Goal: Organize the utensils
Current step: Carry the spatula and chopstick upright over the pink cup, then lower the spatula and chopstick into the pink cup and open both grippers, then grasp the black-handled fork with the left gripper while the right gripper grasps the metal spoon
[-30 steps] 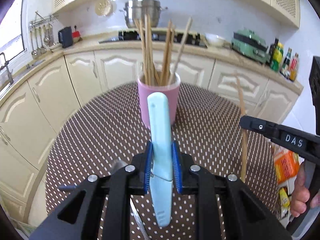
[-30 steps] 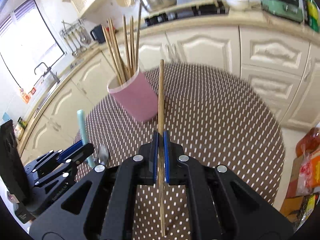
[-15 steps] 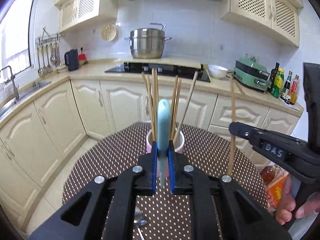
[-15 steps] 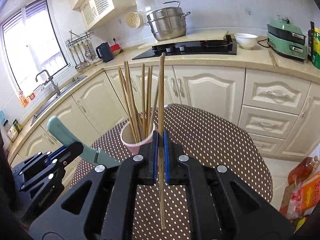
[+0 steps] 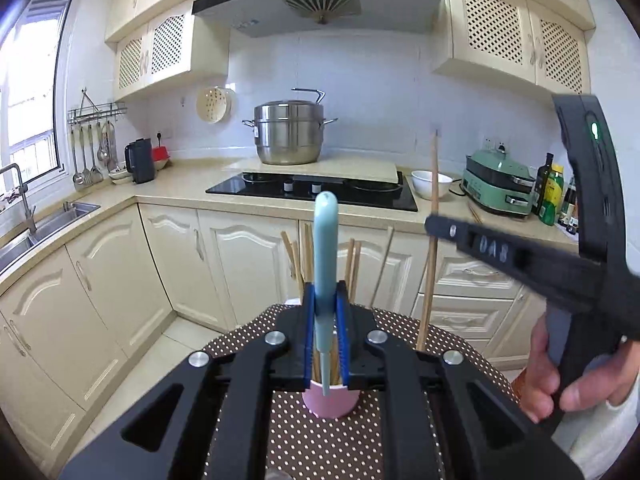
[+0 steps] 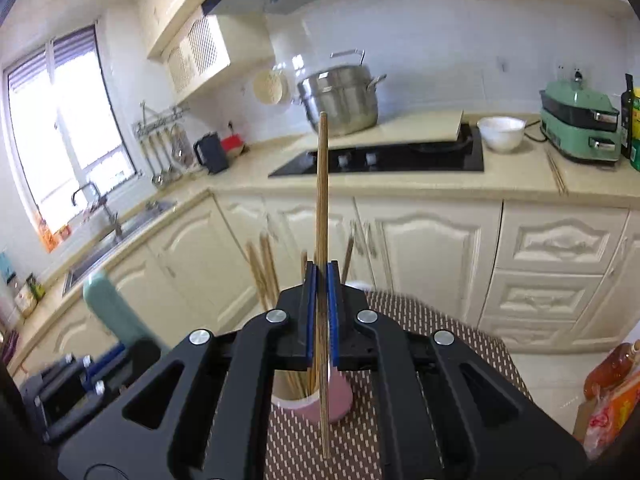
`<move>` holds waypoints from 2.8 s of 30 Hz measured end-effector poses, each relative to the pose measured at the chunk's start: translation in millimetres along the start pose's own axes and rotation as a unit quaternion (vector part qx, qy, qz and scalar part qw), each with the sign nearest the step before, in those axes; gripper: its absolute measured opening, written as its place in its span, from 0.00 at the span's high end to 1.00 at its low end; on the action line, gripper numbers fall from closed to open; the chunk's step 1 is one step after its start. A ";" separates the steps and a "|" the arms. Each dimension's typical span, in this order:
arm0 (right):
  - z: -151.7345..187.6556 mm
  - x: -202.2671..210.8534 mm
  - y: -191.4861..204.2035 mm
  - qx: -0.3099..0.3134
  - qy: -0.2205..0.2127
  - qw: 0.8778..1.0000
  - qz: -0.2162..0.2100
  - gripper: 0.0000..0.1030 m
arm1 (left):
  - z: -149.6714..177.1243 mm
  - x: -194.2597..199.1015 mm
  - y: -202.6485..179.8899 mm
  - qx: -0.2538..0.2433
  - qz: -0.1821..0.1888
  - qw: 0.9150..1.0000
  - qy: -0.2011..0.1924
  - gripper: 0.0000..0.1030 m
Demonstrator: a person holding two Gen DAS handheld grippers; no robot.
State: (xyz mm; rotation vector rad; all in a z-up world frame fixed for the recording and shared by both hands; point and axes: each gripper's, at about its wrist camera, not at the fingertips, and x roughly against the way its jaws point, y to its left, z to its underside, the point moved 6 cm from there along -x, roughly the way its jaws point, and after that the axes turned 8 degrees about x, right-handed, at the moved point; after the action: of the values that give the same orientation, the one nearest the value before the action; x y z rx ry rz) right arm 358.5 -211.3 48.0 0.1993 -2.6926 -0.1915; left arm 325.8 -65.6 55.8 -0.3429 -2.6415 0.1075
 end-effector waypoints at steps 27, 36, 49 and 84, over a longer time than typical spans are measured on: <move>51.2 -86.5 16.2 0.048 0.038 0.998 -0.010 0.60 | 53.2 -74.3 44.7 -0.040 -0.025 0.999 0.027 0.51; 68.3 -53.2 17.4 0.054 0.031 0.998 -0.005 0.35 | 56.2 -59.7 57.0 -0.024 -0.043 0.999 0.022 0.47; 84.8 -2.6 40.7 0.068 0.015 0.996 -0.048 0.12 | 68.7 -16.0 67.5 -0.007 -0.057 0.998 0.020 0.38; 289.8 -33.1 152.3 0.147 0.244 0.958 -0.020 0.17 | 220.3 36.6 177.1 -0.038 -0.090 0.983 0.153 0.32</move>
State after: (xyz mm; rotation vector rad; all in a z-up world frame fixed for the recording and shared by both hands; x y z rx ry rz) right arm 247.1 -26.5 -200.4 0.3402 -2.2111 0.2244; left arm 231.6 111.3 -146.9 -0.1318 -2.3612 -0.0982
